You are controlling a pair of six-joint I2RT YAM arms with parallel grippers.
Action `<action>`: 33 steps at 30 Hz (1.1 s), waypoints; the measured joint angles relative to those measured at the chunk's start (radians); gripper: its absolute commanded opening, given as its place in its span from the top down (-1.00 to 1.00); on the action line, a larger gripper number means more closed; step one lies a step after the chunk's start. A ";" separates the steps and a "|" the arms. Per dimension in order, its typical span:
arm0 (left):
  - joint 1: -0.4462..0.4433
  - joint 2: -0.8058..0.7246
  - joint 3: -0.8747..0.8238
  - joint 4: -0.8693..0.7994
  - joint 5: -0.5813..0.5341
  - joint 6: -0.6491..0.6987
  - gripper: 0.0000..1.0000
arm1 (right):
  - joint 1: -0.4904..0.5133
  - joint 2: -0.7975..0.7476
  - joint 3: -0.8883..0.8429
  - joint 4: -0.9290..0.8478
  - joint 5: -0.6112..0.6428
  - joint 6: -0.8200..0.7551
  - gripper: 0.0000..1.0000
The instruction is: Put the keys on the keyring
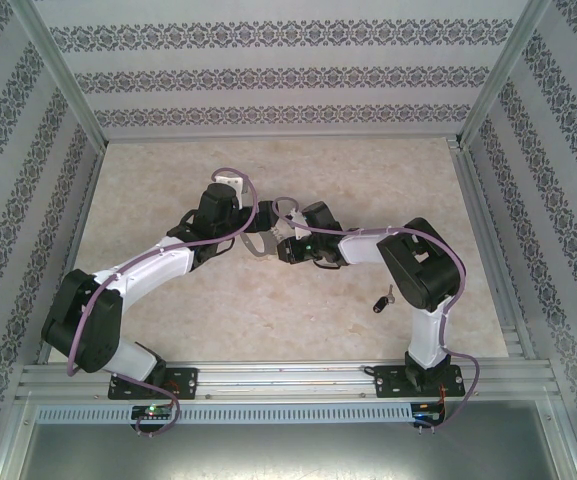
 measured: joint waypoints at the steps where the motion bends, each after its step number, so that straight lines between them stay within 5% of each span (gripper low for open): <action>1: 0.000 0.000 0.000 0.000 0.000 -0.001 -1.00 | 0.000 0.000 0.000 0.000 0.000 0.000 0.62; 7: 0.000 0.000 0.000 0.000 0.000 -0.003 -1.00 | 0.000 0.000 -0.004 0.006 0.003 0.000 0.62; 12: 0.000 0.000 0.000 0.000 0.003 -0.003 -1.00 | 0.000 -0.001 -0.007 0.008 0.011 -0.002 1.00; 18: 0.000 -0.003 0.000 -0.001 -0.001 -0.006 -1.00 | -0.003 -0.043 -0.037 0.000 0.026 -0.019 1.00; 33: 0.005 -0.072 0.155 -0.079 0.010 0.019 -1.00 | -0.159 -0.492 -0.068 -0.035 -0.037 -0.181 1.00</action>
